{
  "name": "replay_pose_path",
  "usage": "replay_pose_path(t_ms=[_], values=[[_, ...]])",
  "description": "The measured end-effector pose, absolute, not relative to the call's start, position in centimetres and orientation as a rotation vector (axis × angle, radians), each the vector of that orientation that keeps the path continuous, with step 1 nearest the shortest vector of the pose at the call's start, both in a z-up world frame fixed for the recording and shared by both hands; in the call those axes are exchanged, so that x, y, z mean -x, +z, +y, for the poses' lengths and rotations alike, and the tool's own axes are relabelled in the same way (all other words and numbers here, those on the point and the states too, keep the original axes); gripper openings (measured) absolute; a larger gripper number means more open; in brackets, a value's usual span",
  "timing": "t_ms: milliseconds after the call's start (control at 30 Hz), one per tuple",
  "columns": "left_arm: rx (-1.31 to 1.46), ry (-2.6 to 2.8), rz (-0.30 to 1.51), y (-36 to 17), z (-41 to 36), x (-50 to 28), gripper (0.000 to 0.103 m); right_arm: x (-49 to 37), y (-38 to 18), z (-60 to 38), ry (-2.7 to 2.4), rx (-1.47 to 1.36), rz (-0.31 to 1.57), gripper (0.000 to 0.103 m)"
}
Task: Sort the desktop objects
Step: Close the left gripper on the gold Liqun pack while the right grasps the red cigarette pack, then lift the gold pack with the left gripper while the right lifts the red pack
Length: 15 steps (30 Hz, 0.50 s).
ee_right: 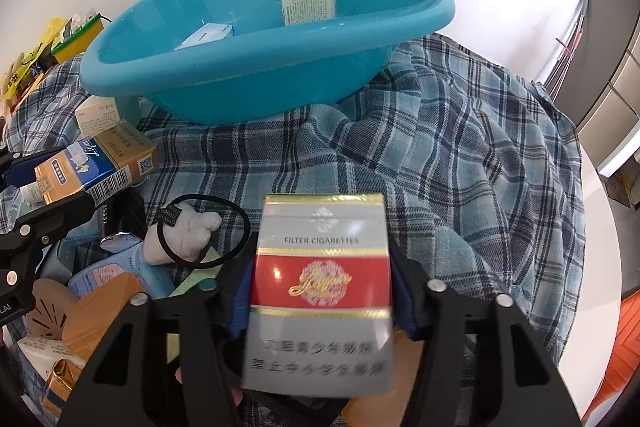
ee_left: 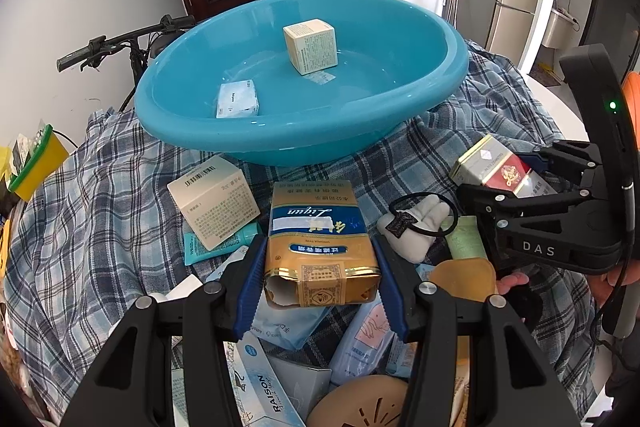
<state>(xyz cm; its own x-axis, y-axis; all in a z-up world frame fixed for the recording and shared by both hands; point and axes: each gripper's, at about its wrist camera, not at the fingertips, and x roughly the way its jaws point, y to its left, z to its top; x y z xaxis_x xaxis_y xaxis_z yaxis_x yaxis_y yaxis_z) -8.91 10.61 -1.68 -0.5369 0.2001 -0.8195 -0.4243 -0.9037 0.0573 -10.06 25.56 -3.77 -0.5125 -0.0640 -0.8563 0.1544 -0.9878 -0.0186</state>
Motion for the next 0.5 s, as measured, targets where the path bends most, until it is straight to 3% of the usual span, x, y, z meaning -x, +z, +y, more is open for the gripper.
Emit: replay_pose_path(t_ms=[500], values=[[1.240,2.449,0.361,-1.2,10.8,8.5,0.054,8.7,-0.9,25.9,-2.733,-1.277,0.131,0.054]])
